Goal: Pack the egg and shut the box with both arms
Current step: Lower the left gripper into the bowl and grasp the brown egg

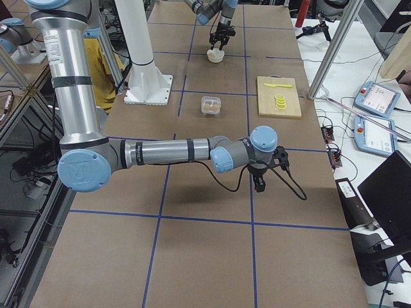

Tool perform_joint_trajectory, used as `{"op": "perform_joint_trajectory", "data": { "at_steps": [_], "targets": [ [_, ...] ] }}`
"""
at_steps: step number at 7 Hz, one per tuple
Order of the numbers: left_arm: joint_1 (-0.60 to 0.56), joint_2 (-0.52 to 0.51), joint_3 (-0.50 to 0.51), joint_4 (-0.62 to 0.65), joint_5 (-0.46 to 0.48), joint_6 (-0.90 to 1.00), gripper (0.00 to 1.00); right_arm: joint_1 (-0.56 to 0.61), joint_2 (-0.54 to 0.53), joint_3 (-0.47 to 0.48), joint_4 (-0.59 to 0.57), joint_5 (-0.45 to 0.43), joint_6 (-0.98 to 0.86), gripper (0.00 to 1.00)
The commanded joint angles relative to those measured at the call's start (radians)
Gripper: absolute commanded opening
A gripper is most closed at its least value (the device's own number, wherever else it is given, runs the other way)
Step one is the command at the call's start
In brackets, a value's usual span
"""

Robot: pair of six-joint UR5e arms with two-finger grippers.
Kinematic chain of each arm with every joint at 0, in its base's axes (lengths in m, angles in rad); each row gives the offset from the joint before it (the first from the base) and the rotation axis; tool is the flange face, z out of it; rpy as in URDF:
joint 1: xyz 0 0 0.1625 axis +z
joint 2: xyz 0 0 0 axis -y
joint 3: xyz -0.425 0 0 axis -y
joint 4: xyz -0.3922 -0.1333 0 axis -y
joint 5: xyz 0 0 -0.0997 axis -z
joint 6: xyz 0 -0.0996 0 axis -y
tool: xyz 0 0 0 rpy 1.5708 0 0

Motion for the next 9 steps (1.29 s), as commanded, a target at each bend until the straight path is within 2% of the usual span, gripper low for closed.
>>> {"op": "perform_joint_trajectory", "data": {
  "at_steps": [1,9],
  "targets": [
    [0.019,-0.004,0.011,-0.001,-0.004,0.0,0.74,-0.002,0.0,-0.004,0.001,0.0,0.0,1.0],
    [0.03,-0.02,0.035,-0.001,0.003,0.0,0.64,-0.009,0.001,-0.017,0.001,0.0,0.0,1.0]
  ]
}}
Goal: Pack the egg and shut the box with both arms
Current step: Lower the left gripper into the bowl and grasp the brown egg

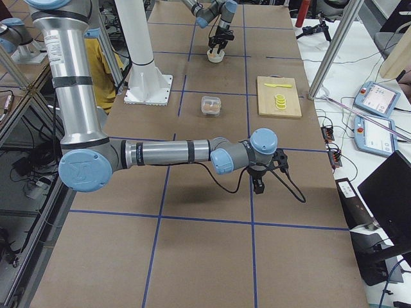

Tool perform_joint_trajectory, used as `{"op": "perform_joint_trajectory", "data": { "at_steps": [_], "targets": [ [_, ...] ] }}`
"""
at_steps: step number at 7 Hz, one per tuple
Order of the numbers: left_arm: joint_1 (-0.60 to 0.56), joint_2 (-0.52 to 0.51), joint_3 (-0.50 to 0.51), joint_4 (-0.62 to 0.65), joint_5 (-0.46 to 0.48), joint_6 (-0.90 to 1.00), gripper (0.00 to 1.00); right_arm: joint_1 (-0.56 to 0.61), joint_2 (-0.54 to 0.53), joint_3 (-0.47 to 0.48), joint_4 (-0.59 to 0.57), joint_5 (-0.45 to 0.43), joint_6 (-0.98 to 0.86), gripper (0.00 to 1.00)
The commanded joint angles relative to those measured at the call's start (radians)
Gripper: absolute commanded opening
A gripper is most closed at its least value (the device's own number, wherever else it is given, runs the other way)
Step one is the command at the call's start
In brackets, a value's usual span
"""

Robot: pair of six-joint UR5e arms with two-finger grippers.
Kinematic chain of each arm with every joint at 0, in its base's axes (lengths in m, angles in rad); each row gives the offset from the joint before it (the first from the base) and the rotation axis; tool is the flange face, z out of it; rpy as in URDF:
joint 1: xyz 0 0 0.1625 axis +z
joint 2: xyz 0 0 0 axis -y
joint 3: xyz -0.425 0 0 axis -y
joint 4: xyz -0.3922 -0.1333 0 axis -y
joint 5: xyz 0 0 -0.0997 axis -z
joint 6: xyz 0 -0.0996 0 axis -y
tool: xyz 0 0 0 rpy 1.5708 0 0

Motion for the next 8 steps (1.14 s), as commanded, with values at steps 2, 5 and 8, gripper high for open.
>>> {"op": "perform_joint_trajectory", "data": {
  "at_steps": [2,5,8],
  "targets": [
    [0.0,0.0,0.006,0.0,0.0,-0.001,0.65,0.0,0.0,-0.002,0.0,-0.001,0.0,1.0],
    [0.014,0.0,0.004,0.0,0.0,-0.003,0.67,0.0,0.0,-0.004,0.0,0.0,0.0,1.0],
    [0.031,0.0,0.009,0.0,0.005,-0.015,0.67,0.0,0.0,-0.008,0.0,-0.001,0.0,1.0]
  ]
}}
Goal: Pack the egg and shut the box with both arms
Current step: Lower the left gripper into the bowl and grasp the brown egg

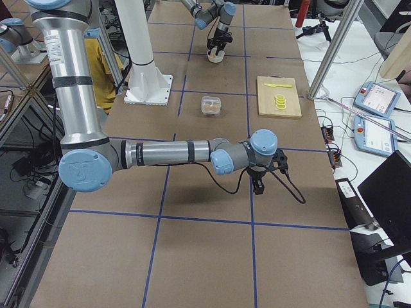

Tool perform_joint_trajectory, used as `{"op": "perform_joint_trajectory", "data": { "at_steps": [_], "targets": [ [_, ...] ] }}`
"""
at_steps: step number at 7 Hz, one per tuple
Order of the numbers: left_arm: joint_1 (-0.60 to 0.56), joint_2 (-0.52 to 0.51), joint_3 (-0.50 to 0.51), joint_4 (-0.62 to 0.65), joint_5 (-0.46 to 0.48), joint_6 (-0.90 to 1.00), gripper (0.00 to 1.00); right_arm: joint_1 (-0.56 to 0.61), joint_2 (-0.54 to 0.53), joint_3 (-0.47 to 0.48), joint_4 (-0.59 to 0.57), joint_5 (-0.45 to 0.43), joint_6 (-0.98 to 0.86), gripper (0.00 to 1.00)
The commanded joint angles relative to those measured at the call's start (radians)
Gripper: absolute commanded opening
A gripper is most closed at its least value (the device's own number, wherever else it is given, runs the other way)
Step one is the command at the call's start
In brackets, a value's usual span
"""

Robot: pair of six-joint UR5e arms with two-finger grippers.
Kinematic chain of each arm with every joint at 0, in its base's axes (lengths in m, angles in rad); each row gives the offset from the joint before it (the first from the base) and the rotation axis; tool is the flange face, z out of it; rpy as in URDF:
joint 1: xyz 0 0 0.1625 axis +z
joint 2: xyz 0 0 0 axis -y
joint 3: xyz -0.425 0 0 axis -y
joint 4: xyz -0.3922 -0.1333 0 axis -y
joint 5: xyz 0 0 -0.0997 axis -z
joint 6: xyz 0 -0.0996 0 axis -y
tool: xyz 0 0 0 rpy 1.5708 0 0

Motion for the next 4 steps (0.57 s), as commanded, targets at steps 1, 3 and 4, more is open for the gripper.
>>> {"op": "perform_joint_trajectory", "data": {
  "at_steps": [1,3,4],
  "targets": [
    [0.004,0.001,0.009,0.0,0.003,-0.001,0.67,0.0,0.0,-0.008,0.0,0.001,-0.001,1.0],
    [0.013,0.0,0.015,0.0,0.003,0.001,0.67,0.0,0.0,-0.01,0.0,0.003,-0.002,1.0],
    [0.015,0.0,0.014,0.0,0.003,-0.001,0.64,0.0,0.0,-0.01,0.0,0.003,-0.002,1.0]
  ]
}}
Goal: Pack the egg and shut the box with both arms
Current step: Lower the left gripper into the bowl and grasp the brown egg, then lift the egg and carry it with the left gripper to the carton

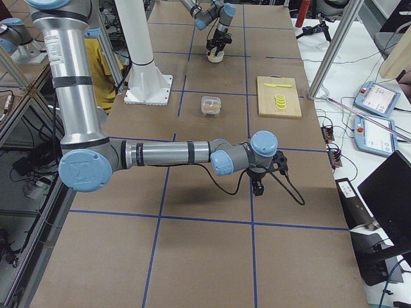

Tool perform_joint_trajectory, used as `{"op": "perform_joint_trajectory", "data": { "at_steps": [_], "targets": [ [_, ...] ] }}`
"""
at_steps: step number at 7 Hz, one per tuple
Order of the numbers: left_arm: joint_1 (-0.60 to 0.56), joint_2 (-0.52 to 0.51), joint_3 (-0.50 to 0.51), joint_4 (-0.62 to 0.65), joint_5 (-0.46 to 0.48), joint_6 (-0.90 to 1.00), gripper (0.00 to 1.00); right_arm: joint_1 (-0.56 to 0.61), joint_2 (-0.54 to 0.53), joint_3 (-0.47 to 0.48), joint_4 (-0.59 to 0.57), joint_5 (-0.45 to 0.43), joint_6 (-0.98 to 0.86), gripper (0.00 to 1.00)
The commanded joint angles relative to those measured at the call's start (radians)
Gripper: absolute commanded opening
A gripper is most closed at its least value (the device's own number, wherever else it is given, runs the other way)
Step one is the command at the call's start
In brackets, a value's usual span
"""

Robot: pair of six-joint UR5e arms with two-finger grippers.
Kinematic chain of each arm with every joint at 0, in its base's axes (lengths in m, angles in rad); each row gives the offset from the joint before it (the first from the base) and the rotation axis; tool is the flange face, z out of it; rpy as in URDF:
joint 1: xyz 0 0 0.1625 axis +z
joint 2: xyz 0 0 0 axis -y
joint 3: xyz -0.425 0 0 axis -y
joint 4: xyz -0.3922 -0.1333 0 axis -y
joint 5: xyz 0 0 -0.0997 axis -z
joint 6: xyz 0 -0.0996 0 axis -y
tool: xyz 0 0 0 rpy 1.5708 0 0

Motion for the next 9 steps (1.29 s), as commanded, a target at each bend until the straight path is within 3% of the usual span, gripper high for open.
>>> {"op": "perform_joint_trajectory", "data": {
  "at_steps": [1,4,6,8,9],
  "targets": [
    [0.003,-0.001,0.004,0.0,0.002,0.0,0.55,0.0,0.0,-0.001,0.0,0.001,0.0,1.0],
    [0.0,0.002,-0.019,0.005,0.002,0.0,0.0,0.0,0.002,-0.001,0.0,0.001,0.001,1.0],
    [-0.033,0.021,-0.08,0.011,0.002,-0.006,0.0,0.0,0.003,0.002,0.0,0.001,0.001,1.0],
    [-0.131,0.018,-0.076,0.011,0.006,-0.059,0.0,0.0,0.006,-0.001,0.0,0.001,0.001,1.0],
    [-0.13,-0.007,-0.08,0.009,0.056,-0.135,0.0,0.0,0.008,0.004,0.0,0.001,0.001,1.0]
  ]
}}
